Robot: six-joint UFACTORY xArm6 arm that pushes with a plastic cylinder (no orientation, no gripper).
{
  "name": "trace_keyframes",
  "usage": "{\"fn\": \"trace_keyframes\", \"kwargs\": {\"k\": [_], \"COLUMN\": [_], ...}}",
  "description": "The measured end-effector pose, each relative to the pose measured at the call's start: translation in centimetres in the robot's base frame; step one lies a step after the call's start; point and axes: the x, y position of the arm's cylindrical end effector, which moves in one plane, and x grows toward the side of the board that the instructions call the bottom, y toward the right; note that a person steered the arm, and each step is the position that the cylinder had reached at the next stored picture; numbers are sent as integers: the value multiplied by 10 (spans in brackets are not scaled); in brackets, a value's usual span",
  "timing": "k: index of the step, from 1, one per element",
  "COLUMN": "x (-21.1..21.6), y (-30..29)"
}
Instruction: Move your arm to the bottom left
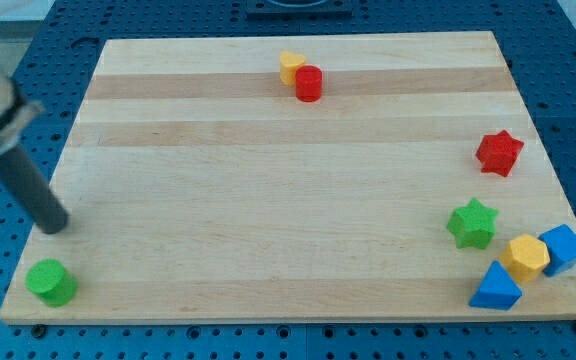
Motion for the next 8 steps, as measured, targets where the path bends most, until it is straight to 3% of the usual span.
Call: {"fn": "trace_keyframes", "kwargs": {"k": [2, 3, 5, 6, 7, 8], "x": [6, 47, 56, 93, 94, 59], "y": [-7, 2, 2, 3, 11, 36]}}
